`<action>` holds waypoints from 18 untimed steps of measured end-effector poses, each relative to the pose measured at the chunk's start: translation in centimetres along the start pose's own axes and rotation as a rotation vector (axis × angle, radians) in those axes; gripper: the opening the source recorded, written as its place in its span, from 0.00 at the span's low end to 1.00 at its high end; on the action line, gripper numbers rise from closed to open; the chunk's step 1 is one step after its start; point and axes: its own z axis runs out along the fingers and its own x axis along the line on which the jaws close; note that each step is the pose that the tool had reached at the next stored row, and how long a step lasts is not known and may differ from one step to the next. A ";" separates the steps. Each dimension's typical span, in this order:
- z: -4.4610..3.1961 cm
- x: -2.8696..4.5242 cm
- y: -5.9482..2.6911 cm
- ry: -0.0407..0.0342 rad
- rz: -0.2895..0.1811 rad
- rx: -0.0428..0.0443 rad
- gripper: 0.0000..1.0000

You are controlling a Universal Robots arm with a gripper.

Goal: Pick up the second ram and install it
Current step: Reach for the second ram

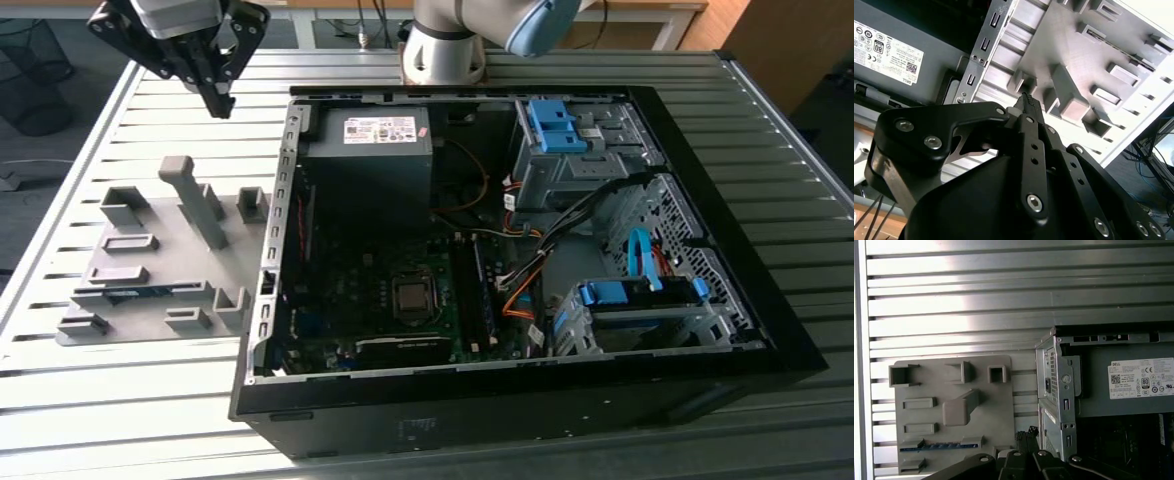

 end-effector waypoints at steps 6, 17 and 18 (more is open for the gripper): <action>-0.01 0.36 -0.03 0.0000 0.000 0.0000 0.11; -0.03 1.17 -0.09 0.0001 0.000 0.0001 0.11; -0.03 1.25 -0.10 0.0001 0.000 0.0000 0.11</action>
